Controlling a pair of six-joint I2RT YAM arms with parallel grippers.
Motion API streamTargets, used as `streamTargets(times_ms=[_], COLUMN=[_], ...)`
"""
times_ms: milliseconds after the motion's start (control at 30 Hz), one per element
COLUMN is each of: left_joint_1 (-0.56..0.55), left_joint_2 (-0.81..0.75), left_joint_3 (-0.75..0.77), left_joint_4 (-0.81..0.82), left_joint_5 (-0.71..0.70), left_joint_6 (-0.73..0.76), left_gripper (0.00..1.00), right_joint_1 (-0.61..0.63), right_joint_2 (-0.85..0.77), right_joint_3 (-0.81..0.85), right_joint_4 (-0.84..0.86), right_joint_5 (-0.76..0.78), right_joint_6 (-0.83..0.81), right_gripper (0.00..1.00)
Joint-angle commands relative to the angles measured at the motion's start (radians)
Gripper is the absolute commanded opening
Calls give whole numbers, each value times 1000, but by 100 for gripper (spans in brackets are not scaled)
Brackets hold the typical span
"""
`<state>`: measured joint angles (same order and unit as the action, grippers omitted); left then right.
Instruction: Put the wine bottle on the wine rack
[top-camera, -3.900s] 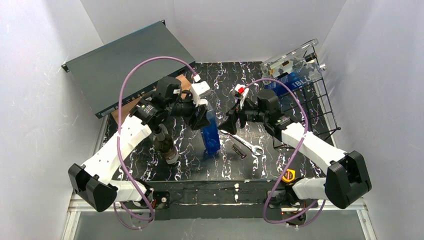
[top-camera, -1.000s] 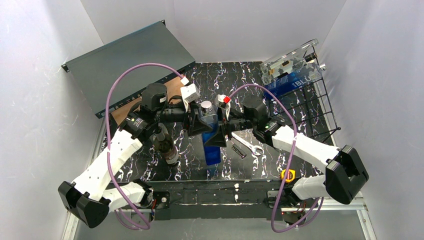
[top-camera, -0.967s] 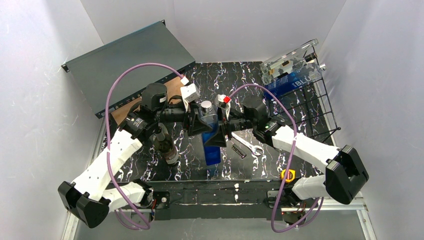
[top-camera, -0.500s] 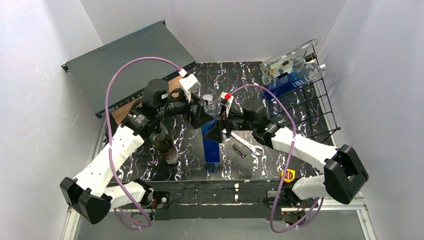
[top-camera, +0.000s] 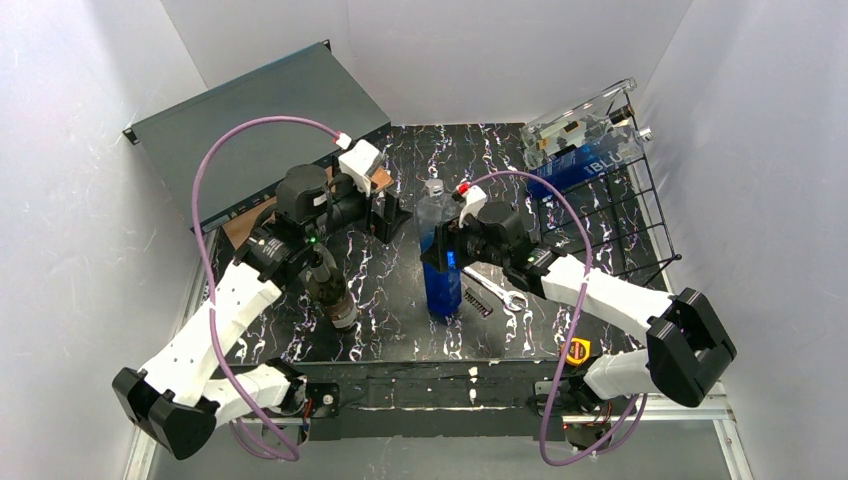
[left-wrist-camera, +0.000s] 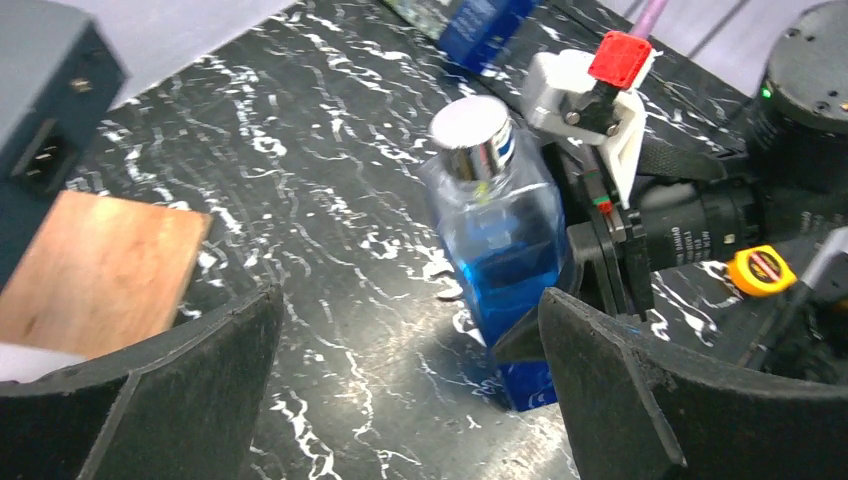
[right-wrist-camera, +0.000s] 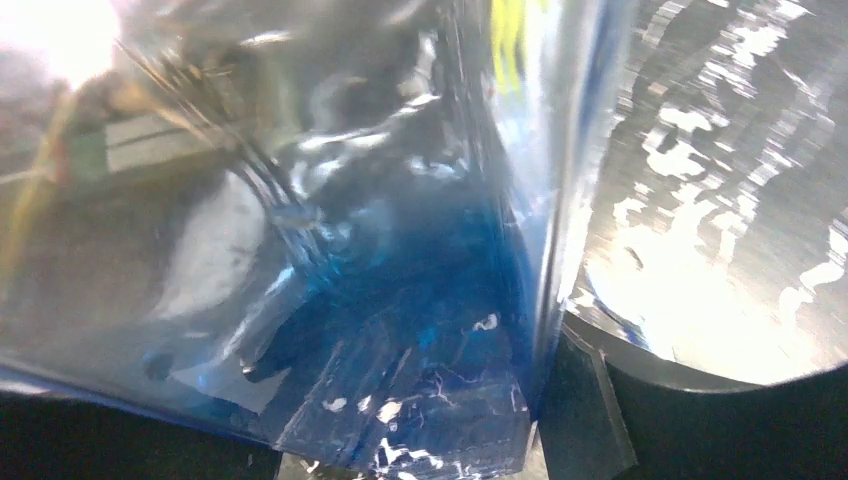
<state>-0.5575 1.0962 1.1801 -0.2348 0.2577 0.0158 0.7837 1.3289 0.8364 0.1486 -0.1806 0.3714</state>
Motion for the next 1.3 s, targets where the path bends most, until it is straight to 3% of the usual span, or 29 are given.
streamTargets(times_ms=[0, 233, 533, 700, 833, 1267], left_joint_1=[2, 2, 2, 2, 2, 2], left_joint_2=[-53, -27, -16, 0, 21, 38], left_joint_3=[-36, -6, -15, -3, -6, 2], left_joint_4=[55, 8, 21, 2, 4, -3], left_joint_5=[-181, -244, -283, -286, -300, -294], left_joint_6=[17, 24, 20, 12, 12, -3], left_gripper=[98, 98, 98, 98, 98, 98], right_joint_1=[-3, -5, -6, -8, -24, -265], right_joint_2=[-22, 4, 54, 58, 91, 177], right_joint_3=[134, 253, 430, 449, 507, 591], right_joint_4=[-18, -145, -287, -227, -289, -483], right_joint_5=[348, 733, 1040, 1200, 1362, 1437], right_joint_6=[91, 159, 205, 195, 243, 466], right_gripper=[1, 1, 1, 1, 1, 1])
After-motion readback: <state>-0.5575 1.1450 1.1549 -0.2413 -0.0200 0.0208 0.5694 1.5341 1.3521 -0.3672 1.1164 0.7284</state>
